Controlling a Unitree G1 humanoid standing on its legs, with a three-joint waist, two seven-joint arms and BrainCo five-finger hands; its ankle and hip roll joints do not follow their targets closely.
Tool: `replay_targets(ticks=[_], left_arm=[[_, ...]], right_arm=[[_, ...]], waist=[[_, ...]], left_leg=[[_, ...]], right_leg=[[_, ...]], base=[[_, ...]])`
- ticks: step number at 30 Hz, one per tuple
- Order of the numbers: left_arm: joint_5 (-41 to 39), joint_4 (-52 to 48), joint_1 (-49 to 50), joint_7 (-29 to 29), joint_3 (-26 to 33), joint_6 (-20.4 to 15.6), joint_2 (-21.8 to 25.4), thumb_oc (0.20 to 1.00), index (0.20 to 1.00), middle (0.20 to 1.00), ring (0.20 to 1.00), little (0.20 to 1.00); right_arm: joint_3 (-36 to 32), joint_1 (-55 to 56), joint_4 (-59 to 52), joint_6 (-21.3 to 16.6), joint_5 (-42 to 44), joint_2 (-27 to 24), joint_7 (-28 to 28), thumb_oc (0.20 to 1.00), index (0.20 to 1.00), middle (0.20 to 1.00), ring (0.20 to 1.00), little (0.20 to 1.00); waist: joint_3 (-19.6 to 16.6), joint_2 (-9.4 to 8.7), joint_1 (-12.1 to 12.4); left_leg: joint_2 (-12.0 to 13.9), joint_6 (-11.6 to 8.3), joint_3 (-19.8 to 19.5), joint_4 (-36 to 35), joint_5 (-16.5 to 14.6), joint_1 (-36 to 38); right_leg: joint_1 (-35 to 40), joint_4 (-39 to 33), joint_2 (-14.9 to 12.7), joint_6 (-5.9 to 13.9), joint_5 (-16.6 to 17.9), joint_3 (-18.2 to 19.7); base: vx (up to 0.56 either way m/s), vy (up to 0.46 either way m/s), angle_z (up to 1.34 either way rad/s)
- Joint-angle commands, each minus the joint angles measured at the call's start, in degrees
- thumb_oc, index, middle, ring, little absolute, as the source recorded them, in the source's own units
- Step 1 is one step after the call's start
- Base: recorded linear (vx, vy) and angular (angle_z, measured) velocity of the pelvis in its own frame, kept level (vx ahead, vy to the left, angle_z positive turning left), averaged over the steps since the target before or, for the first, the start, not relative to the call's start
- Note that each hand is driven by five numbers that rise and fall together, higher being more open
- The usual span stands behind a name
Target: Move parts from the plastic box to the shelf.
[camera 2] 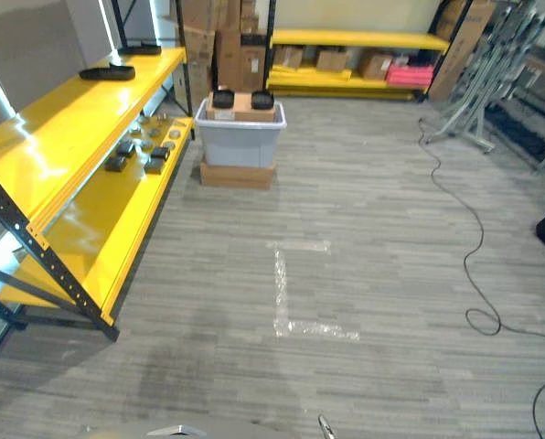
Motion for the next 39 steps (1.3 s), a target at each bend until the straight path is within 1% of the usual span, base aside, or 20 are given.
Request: replay_targets(ticks=[1,3,4,7,10,12,14,17,21,22,24,26,28,30,31,32,33,35,36,39], left_arm=[[1.58,3.47,-7.4,-0.34,-0.94,-0.82,1.37,1.0,1.0,1.0,1.0,1.0],[-0.24,3.13,-7.43,-0.4,-1.31,-1.18,1.53,1.0,1.0,1.0,1.0,1.0],[-2.07,2.71,-7.52,0.14,-1.07,-0.91,1.52,1.0,1.0,1.0,1.0,1.0],[-4.47,2.22,-7.54,1.52,-0.39,-1.43,1.47,1.0,1.0,1.0,1.0,1.0],[-3.64,2.19,-7.51,2.32,0.12,-1.71,1.36,1.0,1.0,1.0,1.0,1.0],[-2.06,2.52,-7.85,4.15,0.07,-3.65,0.92,1.0,1.0,1.0,1.0,1.0],[0.55,2.35,-8.1,7.17,-0.33,-6.13,0.88,1.0,1.0,1.0,1.0,1.0],[0.94,1.33,-8.62,8.82,-1.21,-8.01,0.96,1.0,1.0,1.0,1.0,1.0],[1.92,0.55,-8.95,9.15,-2.12,-8.85,1.06,1.0,1.0,1.0,1.0,1.0],[3.47,0.14,-9.18,9.15,-2.97,-9.17,1.05,1.0,1.0,1.0,1.0,1.0],[5.13,-0.21,-9.37,9.16,-4.14,-9.4,1.07,1.0,1.0,1.0,1.0,1.0],[5.06,-0.38,-9.43,9.06,-4.5,-9.28,1.32,1.0,1.0,1.0,1.0,1.0],[4.91,-0.37,-9.34,9.49,-5.03,-9.62,1.86,1.0,1.0,1.0,1.0,1.0],[4.95,-0.41,-9.41,9.79,-5.22,-10.09,2.26,1.0,1.0,1.0,1.0,1.0],[4.95,-0.41,-9.41,9.79,-5.22,-10.1,2.26,1.0,1.0,1.0,1.0,1.0],[5.24,-0.61,-9.33,10.55,-5.35,-10.54,2.34,1.0,1.0,1.0,1.0,1.0],[5.09,-0.75,-9.28,11.05,-5.47,-10.93,2.64,1.0,1.0,1.0,1.0,1.0],[4.74,-0.92,-9.07,11.57,-5.51,-11.4,2.75,1.0,1.0,1.0,1.0,1.0],[3.99,-0.89,-8.42,11.86,-5.1,-12.03,2.89,1.0,1.0,1.0,1.0,1.0],[4.52,-0.79,-7.93,11.88,-4.48,-12.53,2.82,1.0,1.0,1.0,1.0,1.0]], right_arm=[[0.53,-6.44,1.63,-0.1,3.03,-1.67,3.81,1.0,1.0,1.0,1.0,1.0],[0.84,-6.54,1.55,-0.25,1.71,-1.72,3.33,1.0,1.0,1.0,1.0,1.0],[1.08,-6.53,1.61,-1.49,0.42,-1.81,2.76,1.0,1.0,1.0,1.0,1.0],[1.47,-6.57,1.39,-1.66,1.6,-1.71,2.41,1.0,1.0,1.0,1.0,1.0],[1.65,-6.57,1.28,-1.29,1.6,-1.57,2.4,1.0,1.0,1.0,1.0,1.0],[2.05,-6.81,1.37,-1.18,1.74,-1.25,2.11,1.0,1.0,1.0,1.0,1.0],[2.4,-6.87,1.32,-2.38,0.62,-1.21,1.41,1.0,1.0,1.0,1.0,1.0],[3.11,-6.91,0.98,-3.35,-0.83,-1.45,1.55,1.0,1.0,1.0,1.0,1.0],[3.6,-6.89,0.81,-3.73,-2.06,-1.52,1.32,1.0,1.0,1.0,1.0,1.0],[3.96,-7.06,1.08,-5.36,-2.86,-1.74,1.3,1.0,1.0,1.0,1.0,1.0],[4.36,-7.27,1.04,-5.61,-2.33,-1.68,3.16,1.0,1.0,1.0,1.0,1.0],[4.49,-7.24,0.78,-6.1,-0.45,-1.62,2.66,1.0,1.0,1.0,1.0,1.0],[3.51,-7.31,0.03,-7.4,3.27,-2.22,0.68,1.0,1.0,1.0,1.0,1.0],[2.81,-7.35,-0.11,-8.66,-1.69,-3.0,0.05,1.0,1.0,1.0,1.0,1.0],[2.8,-7.35,-0.1,-8.67,-1.7,-2.99,0.05,1.0,1.0,1.0,1.0,1.0],[2.97,-7.34,-0.06,-9.4,-3.24,-3.11,-1.71,1.0,1.0,1.0,1.0,1.0],[2.96,-7.48,-0.11,-11.32,-1.32,-3.3,-3.27,1.0,1.0,1.0,1.0,1.0],[2.94,-7.52,-0.85,-12.35,-0.32,-3.52,-4.41,1.0,1.0,1.0,1.0,1.0],[2.56,-7.39,-1.92,-13.75,-2.49,-3.65,-5.86,1.0,1.0,1.0,1.0,1.0],[2.59,-7.39,-2.03,-14.18,-3.85,-3.62,-6.72,1.0,1.0,1.0,1.0,1.0]], waist=[[4.68,-0.18,-1.3],[4.64,-0.06,-1.28],[4.66,0.07,-1.15],[4.6,0.15,-0.87],[4.55,0.1,-0.75],[4.58,0.0,-0.65],[4.49,-0.05,-0.58],[4.46,-0.12,-0.54],[4.43,-0.17,-0.44],[4.47,-0.15,-0.22],[4.42,-0.16,-0.08],[4.4,-0.17,-0.09],[4.26,-0.08,-0.33],[4.26,-0.02,-0.62],[4.26,-0.02,-0.62],[4.35,-0.03,-0.54],[4.53,-0.18,-0.32],[4.78,-0.26,-0.28],[5.04,-0.39,-0.54],[5.24,-0.49,-0.7]], left_leg=[[-2.43,0.55,1.6,-10.53,3.83,8.63],[-2.38,0.53,1.6,-10.5,3.85,8.68],[-2.36,0.46,1.55,-10.45,3.89,8.73],[-2.39,0.38,1.32,-10.33,3.94,8.7],[-2.45,0.36,1.15,-10.24,3.99,8.57],[-2.48,0.4,0.98,-9.99,3.95,8.49],[-2.48,0.37,0.83,-10.04,3.93,8.6],[-2.53,0.38,0.76,-10.12,3.94,8.73],[-2.65,0.42,0.69,-10.21,3.96,8.78],[-2.73,0.43,0.57,-10.31,4.02,8.75],[-2.75,0.43,0.5,-10.55,4.12,8.77],[-2.75,0.43,0.52,-10.63,4.18,8.77],[-2.76,0.47,0.58,-10.92,4.25,8.87],[-2.84,0.61,0.74,-11.1,4.23,8.9],[-2.84,0.61,0.74,-11.1,4.23,8.9],[-2.91,0.71,0.71,-11.1,4.21,8.86],[-2.9,0.87,0.67,-11.06,4.22,8.73],[-2.91,1.01,0.48,-11.02,4.22,8.68],[-3.01,1.26,0.51,-11.19,4.07,8.84],[-3.03,1.49,0.65,-11.3,4.02,8.94]], right_leg=[[7.59,-7.62,-0.26,3.65,4.46,-0.13],[7.69,-7.65,-0.22,3.55,4.36,-0.23],[7.87,-7.7,-0.26,3.54,4.3,-0.48],[8.11,-7.81,-0.32,3.49,4.23,-0.73],[8.11,-7.8,-0.29,3.41,4.21,-0.78],[8.27,-7.79,-0.33,3.27,4.12,-0.91],[8.37,-7.86,-0.31,3.3,4.09,-0.86],[8.49,-8.0,-0.32,3.36,4.17,-0.79],[8.56,-8.15,-0.37,3.46,4.29,-0.75],[8.58,-8.28,-0.45,3.56,4.4,-0.88],[8.52,-8.37,-0.51,3.68,4.53,-0.93],[8.49,-8.4,-0.52,3.75,4.6,-0.92],[8.42,-8.38,-0.5,3.95,4.66,-0.74],[8.25,-8.04,-0.51,3.99,4.56,-0.59],[8.25,-8.04,-0.51,3.99,4.56,-0.59],[8.2,-7.85,-0.56,4.01,4.52,-0.61],[8.03,-7.48,-0.67,4.04,4.51,-0.69],[7.84,-7.11,-0.67,3.94,4.38,-0.63],[7.59,-6.51,-0.64,4.0,4.24,-0.14],[7.33,-5.73,-0.64,4.0,4.05,0.19]], base=[[0.0,-0.008,-0.06],[-0.01,-0.006,-0.13],[-0.01,-0.001,-0.08],[-0.01,-0.002,0.0],[-0.01,-0.002,0.0],[-0.02,-0.001,0.0],[0.0,0.0,0.0],[0.0,0.0,0.0],[0.0,0.0,0.0],[0.0,0.0,0.0],[0.0,0.0,0.0],[0.0,0.0,0.0],[0.01,0.047,0.0],[0.01,0.054,0.0],[0.0,0.0,0.0],[0.01,0.035,-0.01],[0.01,0.048,-0.01],[0.01,0.064,0.0],[0.02,0.096,0.01],[0.02,0.075,-0.02]])
